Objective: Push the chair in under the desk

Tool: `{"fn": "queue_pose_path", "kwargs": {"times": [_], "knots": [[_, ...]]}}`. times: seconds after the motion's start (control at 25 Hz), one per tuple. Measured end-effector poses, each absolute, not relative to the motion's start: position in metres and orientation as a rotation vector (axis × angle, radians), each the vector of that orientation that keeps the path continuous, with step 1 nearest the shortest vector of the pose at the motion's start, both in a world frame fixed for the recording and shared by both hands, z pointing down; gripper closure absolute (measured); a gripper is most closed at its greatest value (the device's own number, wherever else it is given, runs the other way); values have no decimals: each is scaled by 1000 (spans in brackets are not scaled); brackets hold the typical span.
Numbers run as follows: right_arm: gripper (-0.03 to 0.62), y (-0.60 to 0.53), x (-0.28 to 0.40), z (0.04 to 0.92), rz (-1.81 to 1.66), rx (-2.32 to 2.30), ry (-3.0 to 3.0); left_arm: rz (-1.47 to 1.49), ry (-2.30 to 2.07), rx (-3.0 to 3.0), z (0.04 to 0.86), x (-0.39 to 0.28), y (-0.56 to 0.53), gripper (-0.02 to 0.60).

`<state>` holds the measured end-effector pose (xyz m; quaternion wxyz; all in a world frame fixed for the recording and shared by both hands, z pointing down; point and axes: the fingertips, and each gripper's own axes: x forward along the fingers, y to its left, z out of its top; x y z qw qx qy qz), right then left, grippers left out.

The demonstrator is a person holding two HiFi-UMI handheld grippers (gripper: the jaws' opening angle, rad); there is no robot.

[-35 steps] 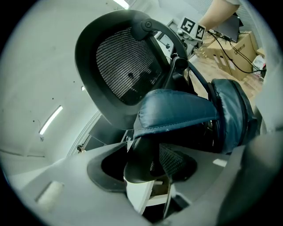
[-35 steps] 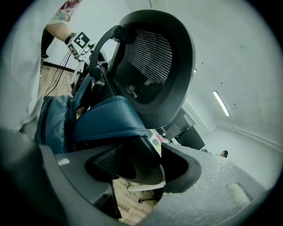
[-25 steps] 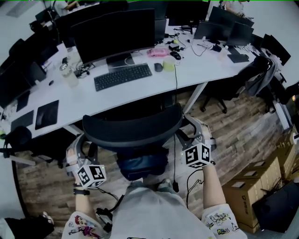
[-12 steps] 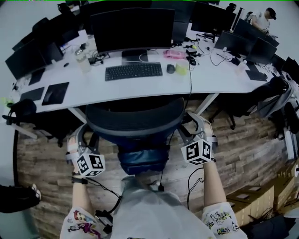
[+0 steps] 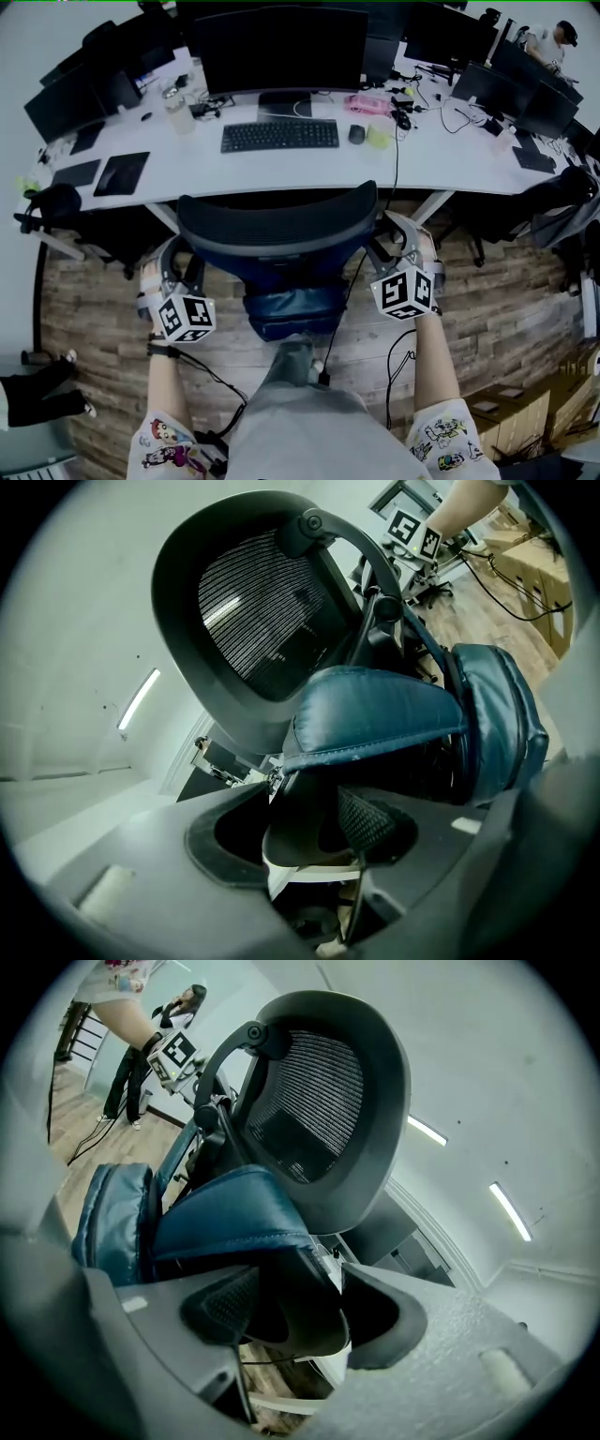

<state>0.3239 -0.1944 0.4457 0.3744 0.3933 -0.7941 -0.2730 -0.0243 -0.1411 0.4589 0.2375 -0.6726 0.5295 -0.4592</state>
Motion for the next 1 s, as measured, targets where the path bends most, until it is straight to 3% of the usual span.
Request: {"fn": "queue_pose_path", "kwargs": {"times": [1.0], "knots": [[327,-303,293,442,-709,1044,-2037,-1208,1481,-1820,455,-54,-243,345]]}}
